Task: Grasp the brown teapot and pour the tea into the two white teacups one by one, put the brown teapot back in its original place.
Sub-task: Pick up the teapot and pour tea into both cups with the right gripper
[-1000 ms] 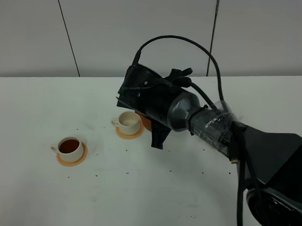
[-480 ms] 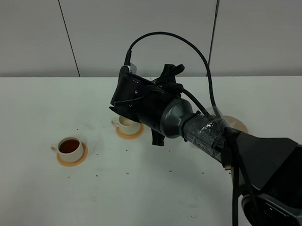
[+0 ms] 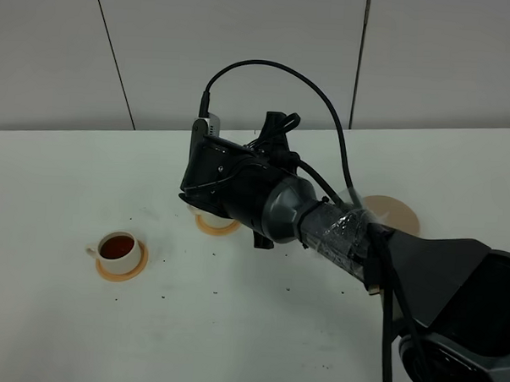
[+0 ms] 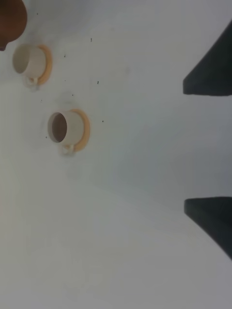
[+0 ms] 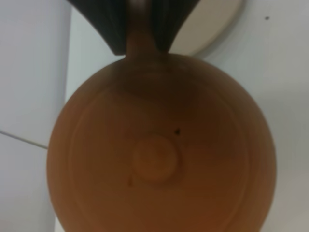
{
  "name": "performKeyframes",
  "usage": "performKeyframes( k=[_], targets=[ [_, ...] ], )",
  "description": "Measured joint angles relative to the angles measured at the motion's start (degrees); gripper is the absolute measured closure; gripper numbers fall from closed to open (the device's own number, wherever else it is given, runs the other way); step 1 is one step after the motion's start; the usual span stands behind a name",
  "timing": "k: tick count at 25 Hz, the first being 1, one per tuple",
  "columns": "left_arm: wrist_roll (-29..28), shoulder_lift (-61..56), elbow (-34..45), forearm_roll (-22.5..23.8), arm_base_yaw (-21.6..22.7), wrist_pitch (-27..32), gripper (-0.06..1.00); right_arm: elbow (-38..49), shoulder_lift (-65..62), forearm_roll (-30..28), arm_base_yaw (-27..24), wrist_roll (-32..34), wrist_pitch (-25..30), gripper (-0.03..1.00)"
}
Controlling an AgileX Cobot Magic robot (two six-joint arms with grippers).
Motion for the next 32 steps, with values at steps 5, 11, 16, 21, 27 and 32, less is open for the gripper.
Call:
performKeyframes(
  k=[5,11,16,21,27,32],
  targets=[
    [0.00,0.00,0.00,0.00,0.00,0.00,0.41,0.00,0.99,-0.92,0.80,0.01,-0.11,0.88],
    [0.00,0.00,0.00,0.00,0.00,0.00,0.41,0.00,2.21,-2.89,0.93,0.08,-0.19,0.88],
    [0.00,0.00,0.00,0.00,0.00,0.00,0.41,0.00,2.59,-5.37,0.93,0.02,-0.27,0.88],
    [0.00,0.00,0.00,0.00,0.00,0.00,0.41,0.00,2.59,-7.21,0.93,-0.09,-0.21,0.88],
    [0.06,0.00,0.00,0.00,0.00,0.00,0.41,0.00,2.59,-8.09,1.35,-0.74,-0.29,0.88],
    [0.06,0.00,0.00,0.00,0.00,0.00,0.41,0.00,2.59,-8.36,1.78,-2.89,-1.29,0.88]
  ],
)
